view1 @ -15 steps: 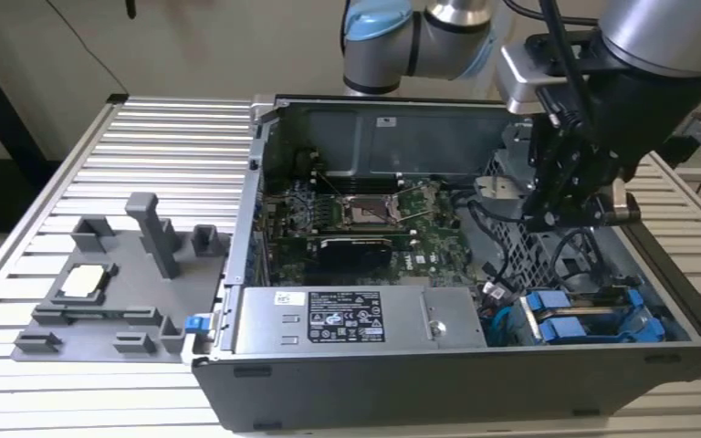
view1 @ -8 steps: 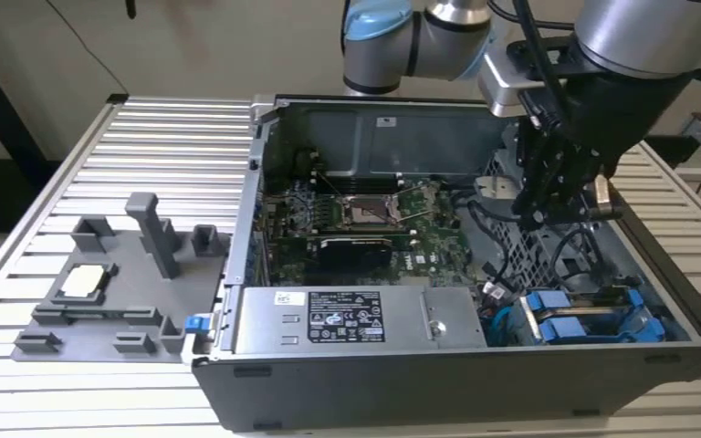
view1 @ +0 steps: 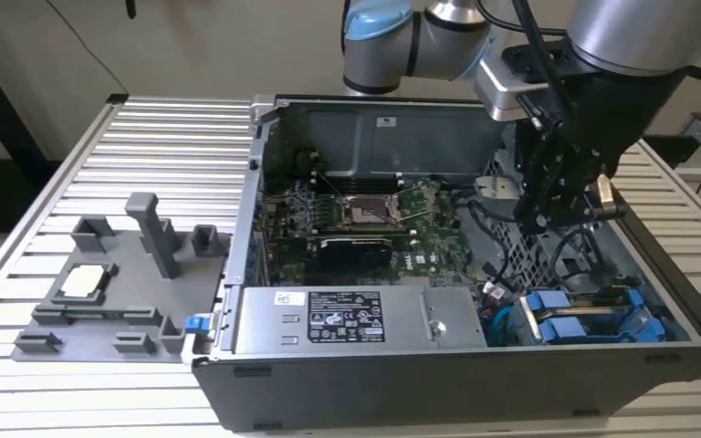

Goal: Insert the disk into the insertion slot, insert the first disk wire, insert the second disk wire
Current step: 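Insert the first disk wire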

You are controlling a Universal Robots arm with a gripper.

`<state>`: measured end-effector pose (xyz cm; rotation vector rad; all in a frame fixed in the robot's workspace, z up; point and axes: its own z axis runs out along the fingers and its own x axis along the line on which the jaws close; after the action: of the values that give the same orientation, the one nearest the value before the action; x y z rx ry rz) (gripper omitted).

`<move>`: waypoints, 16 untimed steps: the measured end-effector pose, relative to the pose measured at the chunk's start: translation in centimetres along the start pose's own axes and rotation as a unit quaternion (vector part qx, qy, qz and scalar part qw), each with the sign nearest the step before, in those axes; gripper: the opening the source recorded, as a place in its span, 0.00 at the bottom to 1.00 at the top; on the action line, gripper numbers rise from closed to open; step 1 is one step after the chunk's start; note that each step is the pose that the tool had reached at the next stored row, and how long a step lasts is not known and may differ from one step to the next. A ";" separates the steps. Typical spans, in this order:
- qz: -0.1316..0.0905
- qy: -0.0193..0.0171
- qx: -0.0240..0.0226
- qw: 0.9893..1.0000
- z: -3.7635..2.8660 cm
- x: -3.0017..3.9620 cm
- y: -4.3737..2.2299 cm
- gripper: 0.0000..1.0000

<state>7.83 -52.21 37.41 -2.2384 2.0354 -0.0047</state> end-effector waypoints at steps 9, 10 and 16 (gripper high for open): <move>-0.002 0.001 0.002 1.000 0.00 -0.09 0.07 0.27; -0.002 0.001 0.002 1.000 0.00 -0.09 0.07 0.24; -0.002 0.001 0.002 1.000 0.00 -0.09 0.08 0.17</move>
<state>7.74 -52.13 37.41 -2.2400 2.0309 -0.0111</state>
